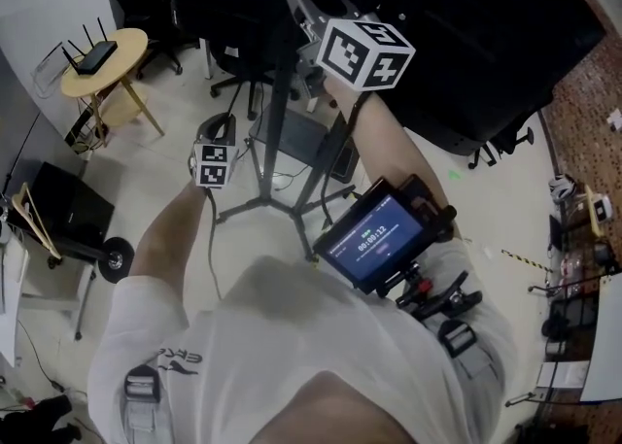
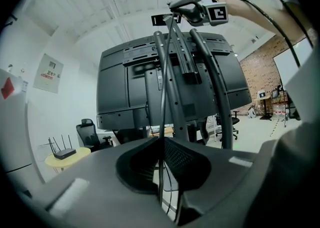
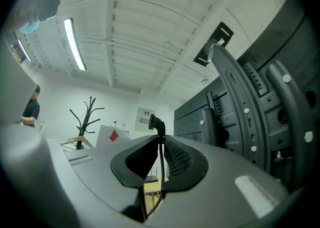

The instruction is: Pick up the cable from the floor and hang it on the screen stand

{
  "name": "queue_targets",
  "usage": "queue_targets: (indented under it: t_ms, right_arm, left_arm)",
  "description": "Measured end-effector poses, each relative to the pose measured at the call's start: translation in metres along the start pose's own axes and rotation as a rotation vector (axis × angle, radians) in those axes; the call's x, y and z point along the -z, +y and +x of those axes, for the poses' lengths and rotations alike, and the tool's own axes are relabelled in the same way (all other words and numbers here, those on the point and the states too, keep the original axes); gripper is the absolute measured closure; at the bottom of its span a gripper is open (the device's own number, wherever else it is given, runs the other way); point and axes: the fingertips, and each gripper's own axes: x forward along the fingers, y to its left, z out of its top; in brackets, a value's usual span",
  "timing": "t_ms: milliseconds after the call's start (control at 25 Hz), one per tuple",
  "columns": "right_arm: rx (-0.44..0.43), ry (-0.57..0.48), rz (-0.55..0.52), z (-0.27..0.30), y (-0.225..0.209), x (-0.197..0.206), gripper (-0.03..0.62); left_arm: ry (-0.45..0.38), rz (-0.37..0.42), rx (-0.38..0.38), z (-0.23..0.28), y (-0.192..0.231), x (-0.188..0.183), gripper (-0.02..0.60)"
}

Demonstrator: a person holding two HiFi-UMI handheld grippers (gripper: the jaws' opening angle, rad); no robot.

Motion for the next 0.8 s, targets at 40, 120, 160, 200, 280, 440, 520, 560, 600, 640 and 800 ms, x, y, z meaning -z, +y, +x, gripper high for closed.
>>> queue_targets:
  t_ms: [40, 120, 160, 200, 280, 440, 520, 560, 600, 640, 800]
  right_arm:
    - [0.022, -0.002, 0.011, -0.012, -0.023, -0.007, 0.543]
    - [0.067, -0.007, 0.029, -0.035, -0.062, -0.019, 0.543]
    - [0.087, -0.011, 0.036, -0.046, -0.077, -0.023, 0.543]
    - [0.106, -0.017, 0.040, -0.057, -0.091, -0.027, 0.543]
    - [0.144, -0.028, 0.053, -0.079, -0.117, -0.036, 0.543]
    - [0.213, -0.063, 0.065, -0.103, -0.146, -0.047, 0.542]
    - [0.234, -0.088, 0.067, -0.112, -0.155, -0.054, 0.542]
    - [0.243, -0.101, 0.066, -0.117, -0.159, -0.059, 0.542]
    - [0.251, -0.114, 0.063, -0.122, -0.163, -0.063, 0.542]
    - [0.258, -0.128, 0.061, -0.126, -0.167, -0.067, 0.542]
    - [0.280, -0.186, 0.056, -0.142, -0.174, -0.082, 0.540]
  left_arm:
    - [-0.001, 0.008, 0.006, 0.004, -0.011, -0.013, 0.554]
    - [-0.004, 0.023, 0.022, 0.010, -0.027, -0.032, 0.554]
    - [-0.009, 0.028, 0.031, 0.011, -0.032, -0.039, 0.554]
    - [-0.017, 0.032, 0.039, 0.012, -0.035, -0.047, 0.554]
    - [-0.039, 0.039, 0.051, 0.013, -0.041, -0.067, 0.554]
    - [-0.107, 0.044, 0.051, 0.018, -0.021, -0.105, 0.554]
    - [-0.145, 0.036, 0.041, 0.023, -0.002, -0.130, 0.554]
    - [-0.162, 0.030, 0.039, 0.026, 0.006, -0.144, 0.554]
    - [-0.178, 0.028, 0.037, 0.029, 0.013, -0.158, 0.554]
    - [-0.194, 0.030, 0.037, 0.031, 0.020, -0.174, 0.554]
    - [-0.260, 0.035, 0.057, 0.032, 0.041, -0.234, 0.554]
